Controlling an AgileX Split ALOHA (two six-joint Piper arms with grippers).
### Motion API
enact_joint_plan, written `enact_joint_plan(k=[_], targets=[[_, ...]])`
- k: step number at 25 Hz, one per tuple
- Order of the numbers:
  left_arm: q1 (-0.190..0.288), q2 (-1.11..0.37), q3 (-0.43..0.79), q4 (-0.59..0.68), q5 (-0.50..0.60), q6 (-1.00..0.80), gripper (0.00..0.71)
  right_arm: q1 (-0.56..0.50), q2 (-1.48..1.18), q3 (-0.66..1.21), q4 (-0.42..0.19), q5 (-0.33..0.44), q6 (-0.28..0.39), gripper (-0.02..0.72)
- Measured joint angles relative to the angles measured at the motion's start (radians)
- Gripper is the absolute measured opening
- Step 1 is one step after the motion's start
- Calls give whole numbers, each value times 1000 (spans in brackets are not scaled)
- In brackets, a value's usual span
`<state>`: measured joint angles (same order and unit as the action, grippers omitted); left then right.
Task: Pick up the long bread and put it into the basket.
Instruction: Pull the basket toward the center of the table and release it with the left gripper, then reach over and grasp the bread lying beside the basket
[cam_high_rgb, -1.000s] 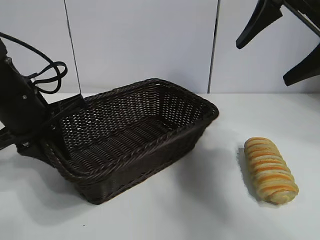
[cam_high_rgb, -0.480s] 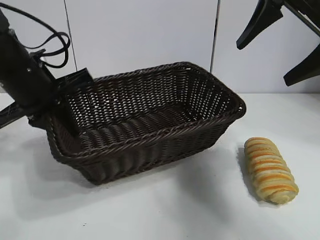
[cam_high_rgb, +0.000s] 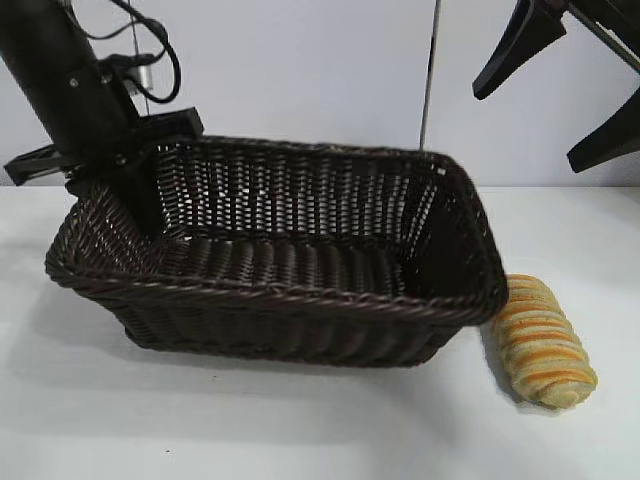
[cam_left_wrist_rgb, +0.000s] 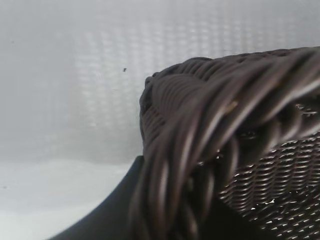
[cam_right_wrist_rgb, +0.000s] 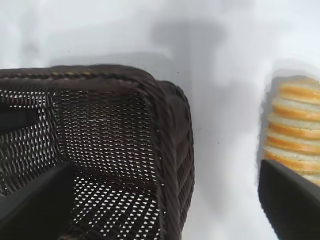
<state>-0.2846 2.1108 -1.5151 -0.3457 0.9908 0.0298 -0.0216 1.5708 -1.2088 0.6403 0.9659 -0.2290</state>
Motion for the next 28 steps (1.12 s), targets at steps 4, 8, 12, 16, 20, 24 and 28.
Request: enact_joint_plan(k=[4,8,12,16,20,24,28], targets=[[0,19,-1,-25,-2,0,100,0,0,0,0,0,0,694],[0,19,-38,-32,16,0,262,0,0,0,0,0,0,694],[0,19,-112,-37,99,0,601,0,0,0,0,0,0,694],[0,-18,-202,7,161,-23,679,0,0,0,0,0,0,694],[21,-94,-315,195,195,-67,691,0,0,0,0,4,0,694],[134,-148,-403,372,235,-77,693,0,0,0,0,5,0,694],[313,-180,-431,451,242,-50,693,0,0,0,0,5,0,694]])
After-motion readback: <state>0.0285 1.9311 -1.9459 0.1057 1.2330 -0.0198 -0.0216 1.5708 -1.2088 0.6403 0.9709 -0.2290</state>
